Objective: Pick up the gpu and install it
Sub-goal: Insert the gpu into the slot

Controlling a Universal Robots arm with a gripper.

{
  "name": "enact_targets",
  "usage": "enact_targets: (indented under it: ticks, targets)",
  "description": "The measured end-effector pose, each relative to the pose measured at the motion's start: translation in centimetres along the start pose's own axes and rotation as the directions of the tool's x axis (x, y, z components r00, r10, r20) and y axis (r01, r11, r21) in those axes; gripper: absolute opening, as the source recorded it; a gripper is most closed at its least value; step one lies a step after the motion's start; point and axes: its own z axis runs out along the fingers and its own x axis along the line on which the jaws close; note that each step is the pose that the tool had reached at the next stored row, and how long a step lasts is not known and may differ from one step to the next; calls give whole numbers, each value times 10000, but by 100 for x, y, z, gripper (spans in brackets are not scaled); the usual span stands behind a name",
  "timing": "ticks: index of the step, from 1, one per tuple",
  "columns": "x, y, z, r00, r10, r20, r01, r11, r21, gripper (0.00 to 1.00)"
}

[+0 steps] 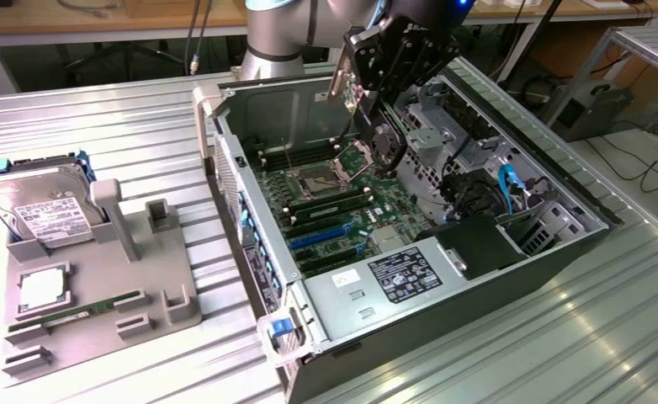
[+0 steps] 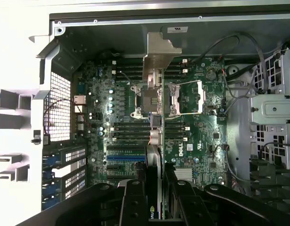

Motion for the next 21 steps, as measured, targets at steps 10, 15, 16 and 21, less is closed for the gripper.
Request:
enact_targets:
  ticks: [10,15,16,21]
  targets:
    - [-1,-1,4,9875,-1578,-15,1578,9874,76,26]
    - [0,-1,9,9622,-2724,-47,2724,9621,106,26]
    - [0,-1,10,9553,-2955,-62,2955,9553,108,26]
    - [-1,-2,15,9135,-4065,-176,4068,9135,114,26]
